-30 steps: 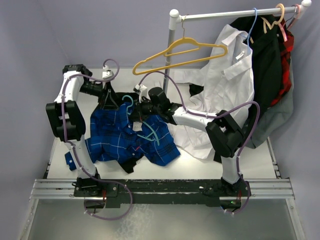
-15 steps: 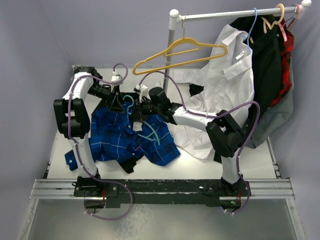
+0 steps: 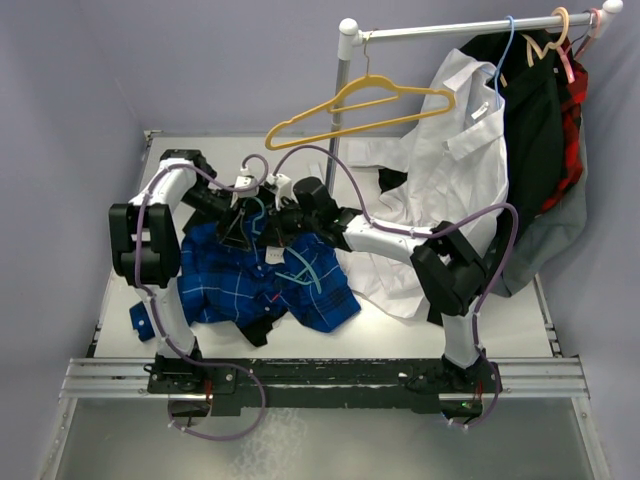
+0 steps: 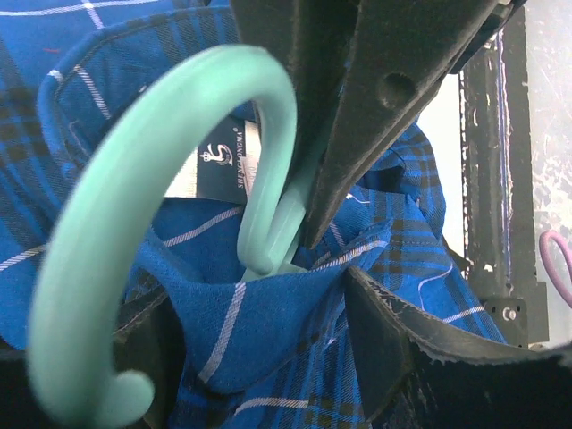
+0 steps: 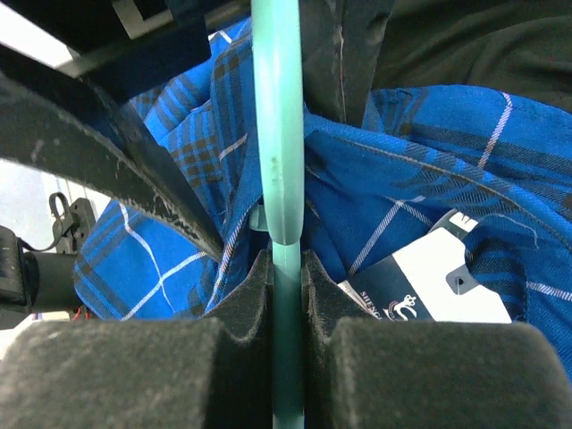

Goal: Place the shirt on the hanger

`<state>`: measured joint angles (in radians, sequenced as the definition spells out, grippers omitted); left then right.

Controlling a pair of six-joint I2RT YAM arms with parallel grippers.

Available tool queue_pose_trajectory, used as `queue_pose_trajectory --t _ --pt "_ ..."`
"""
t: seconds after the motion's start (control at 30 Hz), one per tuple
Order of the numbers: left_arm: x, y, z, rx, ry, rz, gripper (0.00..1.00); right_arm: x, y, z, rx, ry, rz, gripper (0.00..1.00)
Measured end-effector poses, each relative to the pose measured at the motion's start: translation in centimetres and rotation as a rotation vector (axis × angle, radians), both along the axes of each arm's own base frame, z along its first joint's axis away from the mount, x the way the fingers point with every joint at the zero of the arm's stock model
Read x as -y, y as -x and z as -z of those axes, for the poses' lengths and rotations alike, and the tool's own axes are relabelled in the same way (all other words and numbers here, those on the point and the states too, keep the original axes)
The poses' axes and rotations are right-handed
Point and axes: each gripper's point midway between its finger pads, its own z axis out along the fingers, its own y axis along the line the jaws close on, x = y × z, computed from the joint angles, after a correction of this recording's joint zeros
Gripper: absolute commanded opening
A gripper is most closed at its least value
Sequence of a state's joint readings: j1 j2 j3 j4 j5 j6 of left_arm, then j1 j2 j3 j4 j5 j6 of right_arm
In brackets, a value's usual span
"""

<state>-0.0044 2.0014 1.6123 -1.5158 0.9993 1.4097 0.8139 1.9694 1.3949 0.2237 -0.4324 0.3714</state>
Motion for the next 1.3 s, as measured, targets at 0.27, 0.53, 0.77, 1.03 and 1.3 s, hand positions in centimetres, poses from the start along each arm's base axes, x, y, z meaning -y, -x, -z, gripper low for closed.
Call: queue_pose_trajectory --t 0.27,0.53,0.77,1.03,1.3 --pt "0.7 1.1 0.7 0.011 0.001 0.053 0.0 -0.1 0.5 0.2 0.02 0.012 -0.037 0.0" --pt "0.7 1.9 0.0 0.056 0.011 0.086 0.0 0.0 1.0 0.2 0.054 0.019 -0.096 0.0" --pt "0.6 2.3 -1.9 0.123 0.001 0.093 0.0 0.9 0.7 -2.3 0.108 0.021 -0.038 0.72" --pt "0.1 4.1 -1.7 0.119 -0.022 0.099 0.0 7.4 2.4 -11.4 0.248 -0.042 0.123 1.0" --pt "0.8 7.3 -7.2 0.328 -0.006 0.109 0.0 15.6 4.9 -12.2 0.209 -0.07 0.298 0.98"
